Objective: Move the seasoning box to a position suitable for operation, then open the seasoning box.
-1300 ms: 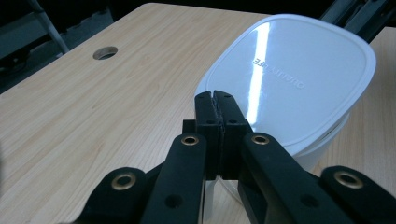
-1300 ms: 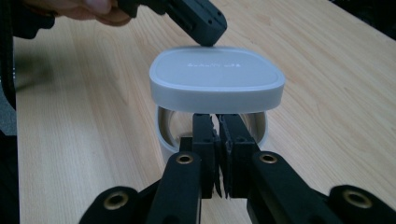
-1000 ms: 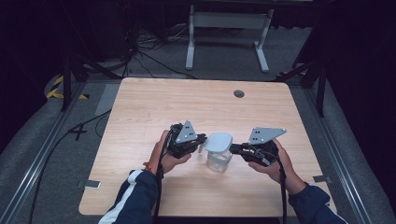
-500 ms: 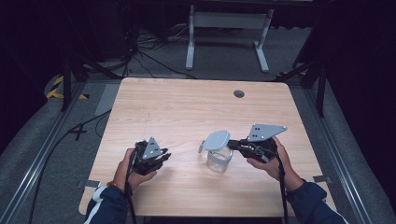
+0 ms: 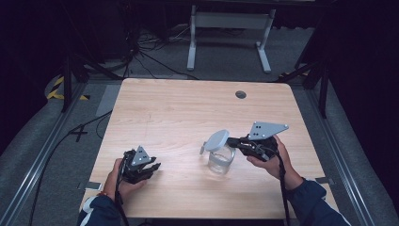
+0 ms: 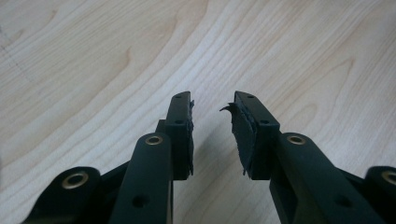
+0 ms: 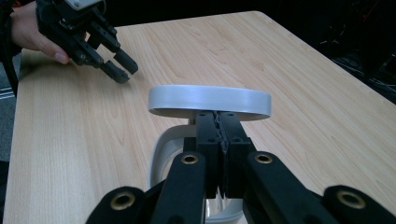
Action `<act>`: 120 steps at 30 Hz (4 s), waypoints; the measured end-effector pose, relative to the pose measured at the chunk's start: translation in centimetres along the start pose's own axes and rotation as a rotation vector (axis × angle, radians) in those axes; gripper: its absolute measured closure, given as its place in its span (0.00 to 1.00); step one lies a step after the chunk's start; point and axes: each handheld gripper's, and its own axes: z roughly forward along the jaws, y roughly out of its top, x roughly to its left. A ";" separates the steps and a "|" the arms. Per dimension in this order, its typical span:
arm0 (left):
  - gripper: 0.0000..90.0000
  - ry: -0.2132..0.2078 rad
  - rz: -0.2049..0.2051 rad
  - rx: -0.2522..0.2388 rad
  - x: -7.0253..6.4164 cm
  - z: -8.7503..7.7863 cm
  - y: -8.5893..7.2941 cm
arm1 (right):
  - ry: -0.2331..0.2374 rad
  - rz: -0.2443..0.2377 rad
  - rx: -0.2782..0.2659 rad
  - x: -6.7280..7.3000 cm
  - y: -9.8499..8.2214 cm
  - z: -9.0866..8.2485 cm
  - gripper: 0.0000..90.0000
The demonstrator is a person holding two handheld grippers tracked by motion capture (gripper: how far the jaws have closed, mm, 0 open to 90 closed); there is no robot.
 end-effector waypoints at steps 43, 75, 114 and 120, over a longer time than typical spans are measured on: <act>0.66 -0.020 -0.066 -0.004 -0.8 -0.7 -2.7 | 0.037 -0.032 -0.003 -0.5 1.0 4.1 0.97; 0.47 -0.023 -0.065 -0.009 0.4 -0.3 -2.6 | 0.006 -0.081 0.089 -0.8 0.3 2.3 0.83; 0.42 -0.022 -0.087 -0.022 0.4 0.1 -2.5 | -0.120 -0.011 0.197 -3.3 -5.3 -3.7 0.63; 0.41 -0.019 -0.089 -0.020 0.4 0.1 -2.5 | -0.145 -0.008 0.250 -3.8 -7.8 -3.9 0.59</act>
